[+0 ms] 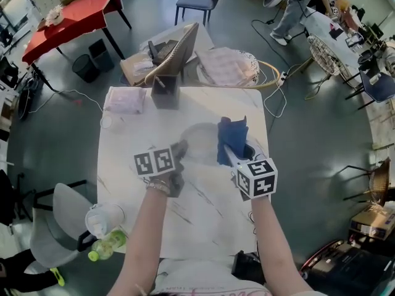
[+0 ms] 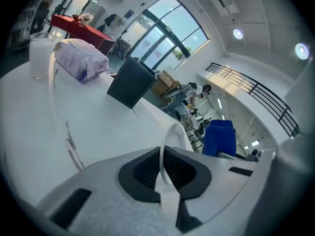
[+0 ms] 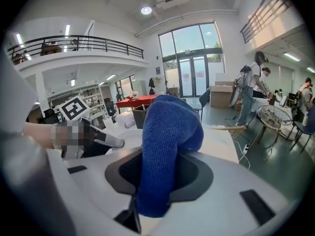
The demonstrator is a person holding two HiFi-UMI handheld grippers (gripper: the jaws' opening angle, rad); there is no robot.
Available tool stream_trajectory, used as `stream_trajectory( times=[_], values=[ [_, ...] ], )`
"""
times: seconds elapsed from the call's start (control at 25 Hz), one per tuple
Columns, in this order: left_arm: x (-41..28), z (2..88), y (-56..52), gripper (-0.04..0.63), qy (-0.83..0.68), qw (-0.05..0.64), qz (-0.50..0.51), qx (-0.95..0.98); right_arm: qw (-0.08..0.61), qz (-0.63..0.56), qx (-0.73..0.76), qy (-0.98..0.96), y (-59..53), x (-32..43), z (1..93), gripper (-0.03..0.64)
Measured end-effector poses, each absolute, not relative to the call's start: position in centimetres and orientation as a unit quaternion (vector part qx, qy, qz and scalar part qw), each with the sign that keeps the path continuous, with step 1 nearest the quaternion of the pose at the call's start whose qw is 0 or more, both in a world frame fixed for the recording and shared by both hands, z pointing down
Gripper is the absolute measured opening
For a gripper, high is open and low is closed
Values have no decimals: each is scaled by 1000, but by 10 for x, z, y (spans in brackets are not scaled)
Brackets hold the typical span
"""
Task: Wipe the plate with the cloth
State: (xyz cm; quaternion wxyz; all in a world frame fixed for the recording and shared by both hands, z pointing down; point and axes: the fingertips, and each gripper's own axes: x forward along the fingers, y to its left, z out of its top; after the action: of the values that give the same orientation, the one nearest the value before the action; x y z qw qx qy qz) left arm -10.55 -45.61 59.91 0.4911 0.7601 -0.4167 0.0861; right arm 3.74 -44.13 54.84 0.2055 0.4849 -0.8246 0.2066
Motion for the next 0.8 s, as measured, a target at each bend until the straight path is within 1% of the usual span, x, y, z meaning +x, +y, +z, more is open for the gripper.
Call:
stream_trajectory(
  times=[0.2,0.44,0.8],
  values=[
    [-105,565,-434,18,-417,475,66,772,185,186,484,-835,-413,33,512,115],
    [-99,525,-404,18,-414,436,64,796,165,163,485,-843,-379,30,478,115],
    [-103,488,-354,18,-417,406,47,812,128,136,476,-859,-327,18,433,115]
  ],
)
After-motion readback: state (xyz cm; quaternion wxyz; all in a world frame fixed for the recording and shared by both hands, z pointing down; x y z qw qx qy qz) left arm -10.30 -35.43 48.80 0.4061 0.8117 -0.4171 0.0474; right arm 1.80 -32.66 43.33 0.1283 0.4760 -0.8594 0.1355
